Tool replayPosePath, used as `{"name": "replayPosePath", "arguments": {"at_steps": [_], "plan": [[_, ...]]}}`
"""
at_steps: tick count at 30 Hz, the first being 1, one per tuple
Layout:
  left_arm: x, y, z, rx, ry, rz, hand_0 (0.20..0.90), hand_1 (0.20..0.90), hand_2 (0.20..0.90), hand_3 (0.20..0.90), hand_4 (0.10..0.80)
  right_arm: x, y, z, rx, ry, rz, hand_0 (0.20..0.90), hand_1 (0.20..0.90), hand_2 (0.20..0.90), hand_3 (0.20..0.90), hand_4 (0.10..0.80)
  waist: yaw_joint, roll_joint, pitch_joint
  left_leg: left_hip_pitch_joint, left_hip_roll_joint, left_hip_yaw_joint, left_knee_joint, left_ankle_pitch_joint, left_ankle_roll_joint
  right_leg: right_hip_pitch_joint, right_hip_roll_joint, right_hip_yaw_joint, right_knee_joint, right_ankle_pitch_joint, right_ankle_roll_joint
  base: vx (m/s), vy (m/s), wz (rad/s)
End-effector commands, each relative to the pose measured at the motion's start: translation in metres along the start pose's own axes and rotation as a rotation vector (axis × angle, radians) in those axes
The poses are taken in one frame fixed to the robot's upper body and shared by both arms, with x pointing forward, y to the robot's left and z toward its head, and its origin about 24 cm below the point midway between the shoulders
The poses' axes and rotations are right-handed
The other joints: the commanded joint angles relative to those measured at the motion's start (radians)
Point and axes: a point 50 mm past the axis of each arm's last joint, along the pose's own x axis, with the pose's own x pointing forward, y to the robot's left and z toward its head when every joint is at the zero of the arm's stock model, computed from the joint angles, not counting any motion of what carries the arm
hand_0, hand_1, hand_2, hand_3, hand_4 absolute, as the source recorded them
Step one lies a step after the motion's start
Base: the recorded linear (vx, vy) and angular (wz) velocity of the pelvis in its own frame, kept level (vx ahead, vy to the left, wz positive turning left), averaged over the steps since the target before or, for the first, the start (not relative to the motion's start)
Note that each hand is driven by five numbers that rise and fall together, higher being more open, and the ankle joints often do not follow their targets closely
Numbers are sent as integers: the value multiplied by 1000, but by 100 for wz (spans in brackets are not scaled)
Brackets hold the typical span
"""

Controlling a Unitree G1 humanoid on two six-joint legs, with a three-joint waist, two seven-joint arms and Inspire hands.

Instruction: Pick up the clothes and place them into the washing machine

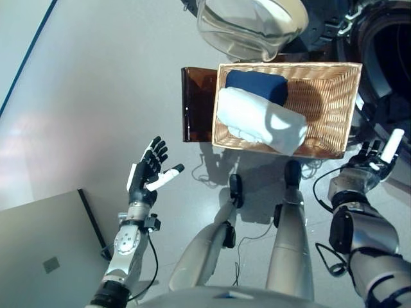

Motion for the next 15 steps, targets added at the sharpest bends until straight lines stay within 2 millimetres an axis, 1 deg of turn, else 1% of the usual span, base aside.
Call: {"name": "replayPosePath", "arguments": {"at_steps": [1,2,3,4,6,7,11,15], "plan": [[7,20,32,27,-155,29,900,900,900,900,800,5,16,14,-92,-45,91,900,900,900,900,800,13,-4,-3,14,2,-9,-8,-50,-132,98,18,-8,-155,20,10,0,0,0],[7,20,32,29,-153,31,900,900,900,900,800,5,15,12,-99,-37,89,900,900,900,900,800,12,-6,-3,20,3,-11,-8,-55,-132,102,19,-8,-148,10,10,0,0,0],[7,20,32,28,-154,31,900,900,900,900,800,5,15,12,-98,-37,90,900,900,900,900,800,11,-5,-3,16,3,-11,-8,-50,-132,98,19,-8,-149,17,9,0,0,0],[8,20,30,26,-144,35,900,900,900,900,800,3,11,6,-101,-14,89,900,900,900,900,800,10,-8,-7,20,3,-13,-8,-51,-131,102,20,-8,-148,15,9,0,0,0],[8,21,29,24,-139,41,900,900,900,900,800,1,7,2,-107,-1,88,900,900,900,900,800,5,-11,-8,32,3,-15,-8,-56,-130,112,21,-9,-143,4,9,0,0,0],[8,22,30,24,-142,42,900,900,900,900,800,0,6,0,-102,5,89,900,900,900,900,800,3,-12,-8,30,2,-15,-8,-52,-130,112,21,-10,-146,12,8,0,0,0],[7,23,29,20,-142,47,900,900,900,900,800,-2,5,-5,-100,17,90,900,900,900,900,800,7,-11,-13,41,0,-18,-8,-58,-128,127,17,-15,-146,1,9,0,0,0],[7,24,31,27,-148,49,900,900,900,900,800,-2,12,-5,-88,16,110,900,900,900,900,800,11,-5,-17,44,-2,-20,-8,-57,-127,128,14,-16,-142,0,9,-1,1,1]]}}
